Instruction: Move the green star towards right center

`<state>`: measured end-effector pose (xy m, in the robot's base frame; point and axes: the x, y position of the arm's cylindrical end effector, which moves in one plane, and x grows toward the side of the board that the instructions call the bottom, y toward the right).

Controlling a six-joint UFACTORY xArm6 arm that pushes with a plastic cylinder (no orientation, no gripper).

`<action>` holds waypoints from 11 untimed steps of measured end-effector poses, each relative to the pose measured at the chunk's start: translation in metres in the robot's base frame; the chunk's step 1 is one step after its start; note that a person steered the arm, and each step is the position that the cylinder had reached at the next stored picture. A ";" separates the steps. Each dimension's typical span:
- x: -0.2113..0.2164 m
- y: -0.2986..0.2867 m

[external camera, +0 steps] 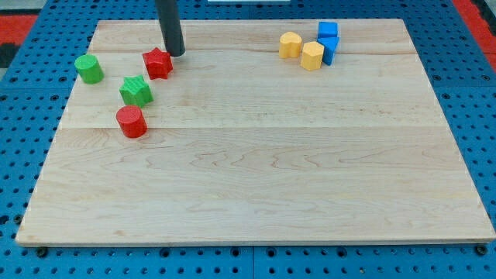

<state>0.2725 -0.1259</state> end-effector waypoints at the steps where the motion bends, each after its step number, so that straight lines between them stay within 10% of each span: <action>1: 0.020 -0.024; 6: 0.120 -0.090; 10: 0.135 0.188; 11: 0.146 0.157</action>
